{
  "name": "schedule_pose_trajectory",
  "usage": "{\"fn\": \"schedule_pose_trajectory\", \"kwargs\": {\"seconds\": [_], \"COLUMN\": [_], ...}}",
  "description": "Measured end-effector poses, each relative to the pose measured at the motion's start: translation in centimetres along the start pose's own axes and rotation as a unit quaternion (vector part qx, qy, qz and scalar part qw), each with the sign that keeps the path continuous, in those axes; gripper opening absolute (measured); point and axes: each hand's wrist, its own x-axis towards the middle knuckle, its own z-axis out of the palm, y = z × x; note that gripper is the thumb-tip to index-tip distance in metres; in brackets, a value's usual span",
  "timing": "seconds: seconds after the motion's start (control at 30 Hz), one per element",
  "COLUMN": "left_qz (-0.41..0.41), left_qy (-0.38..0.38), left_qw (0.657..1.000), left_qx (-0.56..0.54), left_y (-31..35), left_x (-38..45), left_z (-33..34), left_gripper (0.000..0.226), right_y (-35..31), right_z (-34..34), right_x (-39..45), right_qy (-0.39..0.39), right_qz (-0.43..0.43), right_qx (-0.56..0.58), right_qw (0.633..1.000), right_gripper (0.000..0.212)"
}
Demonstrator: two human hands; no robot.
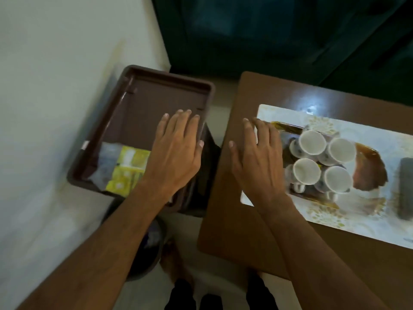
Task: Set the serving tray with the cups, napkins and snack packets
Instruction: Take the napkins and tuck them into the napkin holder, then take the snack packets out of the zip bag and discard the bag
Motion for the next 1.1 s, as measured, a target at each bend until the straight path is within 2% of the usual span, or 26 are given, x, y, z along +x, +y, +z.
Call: {"fn": "schedule_pose_trajectory", "kwargs": {"seconds": [0.27,0.47,0.63,0.83,0.9,1.0,1.1], "left_qz": [-0.059,-0.063,-0.057,-0.042,-0.040,-0.032,-0.030], "left_qy": [-0.044,-0.072,-0.078,-0.035,-0.032,-0.041,-0.026], "left_qw": [0.997,0.995,0.993,0.993,0.992,0.990,0.989], "left_qx": [-0.007,-0.033,-0.071,-0.103,-0.114,-0.133,-0.141], "left_y": [-9.7,-13.3,-14.4,-15.0,-15.2,-15.4,-15.4], "left_x": [-5.0,-7.0,-7.6,-7.3,-7.2,-6.9,-6.5], "left_z": [1.5,3.8,5.7,7.0,7.2,7.0,6.3], "left_gripper": [0.057,0.057,0.058,0.055,0.054,0.058,0.064], "right_y": [-9.7,-13.6,-15.2,-15.9,-16.1,-16.4,-16.4], "right_z": [3.7,6.2,8.0,8.7,8.7,8.7,8.4], "right_x": [-0.6,-0.6,-0.2,1.5,2.3,3.0,2.9], "right_qy": [-0.044,-0.099,-0.202,-0.267,-0.277,-0.276,-0.238], "right_qz": [-0.055,-0.094,-0.127,-0.084,-0.070,-0.052,-0.012], "right_qx": [0.016,0.025,0.042,0.051,0.060,0.098,0.156], "right_qw": [0.997,0.990,0.970,0.959,0.956,0.955,0.959], "right_gripper": [0.056,0.057,0.053,0.058,0.052,0.038,0.038]}}
